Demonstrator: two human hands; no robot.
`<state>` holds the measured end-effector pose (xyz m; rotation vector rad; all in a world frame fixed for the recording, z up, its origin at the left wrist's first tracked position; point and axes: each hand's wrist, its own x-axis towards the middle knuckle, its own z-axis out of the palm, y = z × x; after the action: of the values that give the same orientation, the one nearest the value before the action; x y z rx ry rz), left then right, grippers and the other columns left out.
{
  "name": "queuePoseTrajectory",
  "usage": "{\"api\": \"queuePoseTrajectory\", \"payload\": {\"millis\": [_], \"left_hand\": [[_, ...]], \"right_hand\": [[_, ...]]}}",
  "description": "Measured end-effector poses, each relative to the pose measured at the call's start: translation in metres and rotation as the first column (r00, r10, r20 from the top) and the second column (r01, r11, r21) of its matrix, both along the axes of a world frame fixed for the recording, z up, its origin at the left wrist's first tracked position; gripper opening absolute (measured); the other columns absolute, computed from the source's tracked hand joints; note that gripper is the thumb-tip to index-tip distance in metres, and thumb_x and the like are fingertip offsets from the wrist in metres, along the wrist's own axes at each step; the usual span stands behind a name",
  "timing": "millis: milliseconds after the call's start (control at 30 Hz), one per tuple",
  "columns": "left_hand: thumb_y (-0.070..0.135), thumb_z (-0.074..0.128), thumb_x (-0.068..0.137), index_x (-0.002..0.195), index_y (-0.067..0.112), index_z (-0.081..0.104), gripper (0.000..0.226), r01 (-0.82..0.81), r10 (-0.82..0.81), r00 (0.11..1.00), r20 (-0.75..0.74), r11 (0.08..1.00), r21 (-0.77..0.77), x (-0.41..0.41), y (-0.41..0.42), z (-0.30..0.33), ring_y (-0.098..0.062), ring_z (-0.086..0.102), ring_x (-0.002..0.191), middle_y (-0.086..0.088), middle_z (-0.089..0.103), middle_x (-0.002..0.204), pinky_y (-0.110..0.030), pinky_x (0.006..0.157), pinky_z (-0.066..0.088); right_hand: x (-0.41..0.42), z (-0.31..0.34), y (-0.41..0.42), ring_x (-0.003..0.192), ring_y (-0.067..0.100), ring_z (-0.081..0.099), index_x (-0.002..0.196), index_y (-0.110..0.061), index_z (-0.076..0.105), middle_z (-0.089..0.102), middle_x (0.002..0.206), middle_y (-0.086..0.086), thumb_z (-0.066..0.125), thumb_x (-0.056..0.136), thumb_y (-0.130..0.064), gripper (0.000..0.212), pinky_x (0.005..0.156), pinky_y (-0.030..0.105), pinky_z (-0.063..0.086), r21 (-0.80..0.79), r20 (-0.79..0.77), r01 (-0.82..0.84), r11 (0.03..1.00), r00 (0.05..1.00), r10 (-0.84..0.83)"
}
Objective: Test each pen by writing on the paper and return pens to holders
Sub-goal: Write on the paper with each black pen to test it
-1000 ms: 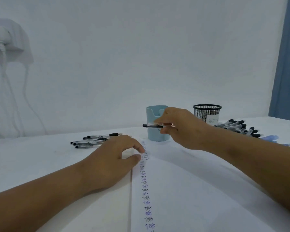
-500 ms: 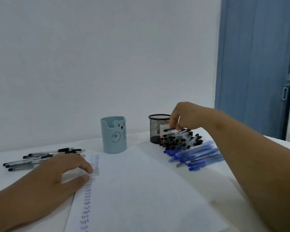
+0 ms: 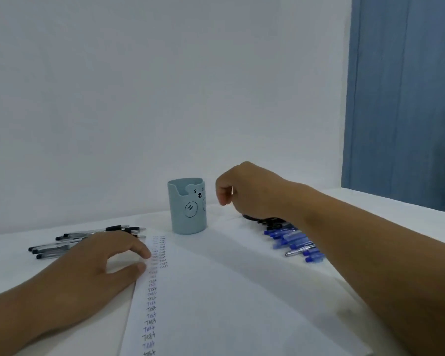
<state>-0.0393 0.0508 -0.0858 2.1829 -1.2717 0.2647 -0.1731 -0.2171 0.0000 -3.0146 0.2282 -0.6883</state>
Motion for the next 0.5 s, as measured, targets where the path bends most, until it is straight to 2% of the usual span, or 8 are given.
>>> {"api": "queuePoseTrajectory", "payload": {"millis": [100,167,200,267,300,367,433,500], "left_hand": [[0.033,0.067,0.092,0.099,0.047,0.069,0.016,-0.087,0.086,0.996,-0.020,0.996,-0.017,0.011,0.003,0.003,0.023,0.042,0.110,0.035,0.061,0.109,-0.007,0.084,0.034],[0.030,0.065,0.094,0.098,0.045,0.067,0.016,-0.160,0.161,0.987,0.021,0.987,-0.004,0.025,0.009,0.004,0.018,0.045,0.111,0.032,0.060,0.110,-0.009,0.087,0.035],[0.028,0.064,0.094,0.099,0.046,0.065,0.019,-0.199,0.199,0.979,0.034,0.980,0.008,0.032,0.014,0.005,0.010,0.048,0.112,0.030,0.059,0.111,-0.013,0.091,0.037],[0.025,0.062,0.095,0.104,0.049,0.058,0.025,-0.282,0.277,0.958,0.076,0.958,0.061,0.048,0.025,0.006,-0.006,0.050,0.118,0.026,0.058,0.114,-0.032,0.101,0.042],[0.025,0.060,0.096,0.110,0.048,0.057,0.027,-0.323,0.314,0.945,0.091,0.941,0.106,0.054,0.030,0.006,-0.011,0.049,0.122,0.025,0.057,0.118,-0.039,0.105,0.041],[0.026,0.056,0.098,0.123,0.042,0.057,0.029,-0.385,0.372,0.923,0.101,0.904,0.185,0.063,0.040,0.006,-0.014,0.046,0.127,0.019,0.055,0.127,-0.043,0.110,0.037],[0.027,0.058,0.097,0.116,0.044,0.056,0.026,-0.383,0.372,0.923,0.094,0.905,0.184,0.066,0.040,0.007,-0.016,0.049,0.123,0.015,0.057,0.126,-0.044,0.109,0.038],[0.027,0.060,0.095,0.106,0.046,0.053,0.023,-0.393,0.377,0.919,0.116,0.903,0.175,0.063,0.040,0.009,-0.014,0.050,0.114,0.015,0.057,0.115,-0.041,0.104,0.039]], "right_hand": [[0.013,-0.022,0.039,0.082,0.009,0.053,0.087,-0.031,0.066,0.060,0.089,-0.015,0.048,0.087,-0.005,0.032,0.063,0.021,0.042,-0.046,-0.018,-0.148,0.988,0.989,0.148],[0.019,-0.036,0.059,0.091,0.011,0.054,0.095,-0.028,0.068,0.063,0.096,-0.014,0.047,0.090,-0.007,0.030,0.074,0.027,0.048,-0.060,-0.051,-0.249,0.967,0.968,0.246],[0.022,-0.042,0.066,0.096,0.010,0.055,0.098,-0.027,0.069,0.065,0.100,-0.014,0.046,0.091,-0.008,0.031,0.080,0.031,0.050,-0.059,-0.063,-0.288,0.956,0.957,0.284],[0.027,-0.052,0.075,0.100,0.010,0.055,0.102,-0.026,0.068,0.065,0.105,-0.014,0.044,0.092,-0.008,0.032,0.087,0.033,0.049,-0.059,-0.065,-0.331,0.942,0.943,0.327],[0.029,-0.056,0.077,0.100,0.009,0.054,0.103,-0.027,0.067,0.064,0.106,-0.014,0.044,0.092,-0.009,0.032,0.088,0.032,0.048,-0.056,-0.061,-0.340,0.939,0.940,0.336],[0.035,-0.063,0.078,0.096,0.005,0.051,0.102,-0.029,0.066,0.063,0.105,-0.015,0.044,0.092,-0.011,0.031,0.088,0.030,0.047,-0.049,-0.051,-0.351,0.935,0.936,0.349],[0.036,-0.068,0.072,0.087,-0.001,0.047,0.101,-0.031,0.066,0.062,0.101,-0.017,0.047,0.092,-0.013,0.027,0.085,0.028,0.046,-0.043,-0.026,-0.352,0.935,0.936,0.351],[0.038,-0.070,0.069,0.081,-0.008,0.046,0.099,-0.032,0.065,0.061,0.097,-0.020,0.050,0.093,-0.016,0.023,0.081,0.025,0.043,-0.042,0.001,-0.353,0.935,0.935,0.354]]}}
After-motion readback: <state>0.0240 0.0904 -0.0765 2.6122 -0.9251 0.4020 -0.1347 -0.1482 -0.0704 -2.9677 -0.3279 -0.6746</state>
